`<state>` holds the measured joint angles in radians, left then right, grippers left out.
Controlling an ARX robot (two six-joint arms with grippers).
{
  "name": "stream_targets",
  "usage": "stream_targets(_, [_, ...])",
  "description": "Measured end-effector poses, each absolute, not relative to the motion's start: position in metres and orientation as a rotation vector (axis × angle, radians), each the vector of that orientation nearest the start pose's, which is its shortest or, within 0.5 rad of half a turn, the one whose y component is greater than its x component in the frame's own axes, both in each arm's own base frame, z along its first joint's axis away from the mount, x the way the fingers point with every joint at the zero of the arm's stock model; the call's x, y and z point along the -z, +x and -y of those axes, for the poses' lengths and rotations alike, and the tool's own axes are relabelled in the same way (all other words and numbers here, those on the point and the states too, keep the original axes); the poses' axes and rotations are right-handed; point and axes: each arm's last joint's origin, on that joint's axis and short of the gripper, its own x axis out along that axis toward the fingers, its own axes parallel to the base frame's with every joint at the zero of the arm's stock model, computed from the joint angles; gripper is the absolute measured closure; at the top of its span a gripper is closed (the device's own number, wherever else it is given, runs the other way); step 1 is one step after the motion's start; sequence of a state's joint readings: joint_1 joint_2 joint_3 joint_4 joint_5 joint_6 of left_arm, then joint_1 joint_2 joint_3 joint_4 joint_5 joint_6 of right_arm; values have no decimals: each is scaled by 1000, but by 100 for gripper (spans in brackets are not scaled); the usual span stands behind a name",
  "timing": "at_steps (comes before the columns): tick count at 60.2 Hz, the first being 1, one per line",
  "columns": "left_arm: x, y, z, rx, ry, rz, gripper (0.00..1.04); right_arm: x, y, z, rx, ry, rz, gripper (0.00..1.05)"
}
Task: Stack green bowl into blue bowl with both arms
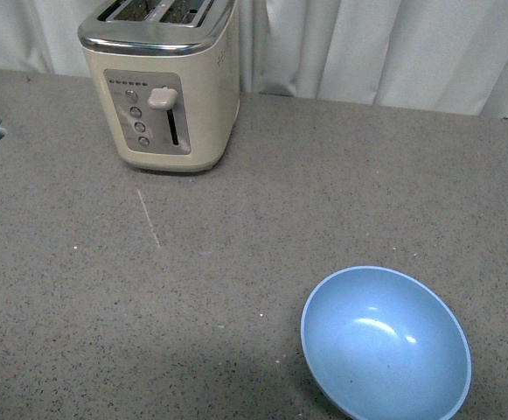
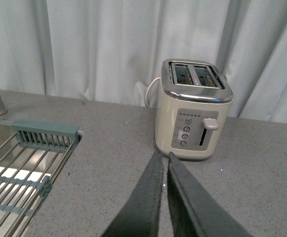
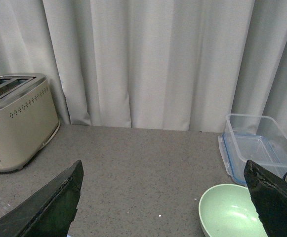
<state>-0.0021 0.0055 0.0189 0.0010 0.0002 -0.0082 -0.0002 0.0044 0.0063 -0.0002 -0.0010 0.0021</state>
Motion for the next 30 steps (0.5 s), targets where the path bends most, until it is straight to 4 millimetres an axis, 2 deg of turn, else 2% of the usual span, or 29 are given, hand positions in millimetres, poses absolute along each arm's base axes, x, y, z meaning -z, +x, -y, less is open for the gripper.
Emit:
stream_targets(5, [-170, 97, 0, 2, -8, 15, 81, -165, 98, 0, -1, 2, 2, 9])
stream_targets(12, [-170, 97, 0, 2, -8, 15, 52, -165, 98, 0, 0, 2, 1, 9])
stream_targets(14, [-170, 97, 0, 2, -8, 15, 45, -163, 98, 0, 29, 45, -62, 9])
stream_targets(17, [-170, 97, 0, 2, -7, 15, 36, -163, 98, 1, 138, 129, -248, 9])
stream_targets(19, [-170, 97, 0, 2, -7, 15, 27, -168, 98, 1, 230, 253, -352, 9])
stream_targets(22, [-170, 97, 0, 2, -8, 17, 15, -167, 100, 2, 276, 401, -405, 9])
stream_targets(24, [-170, 97, 0, 2, -8, 17, 8, -166, 103, 3, 282, 439, -421, 9])
stream_targets(26, [-170, 97, 0, 2, -7, 17, 5, -166, 106, 5, 282, 449, -430, 9])
stream_targets(30, [-170, 97, 0, 3, -6, 17, 7, -168, 117, 12, 289, 450, -454, 9])
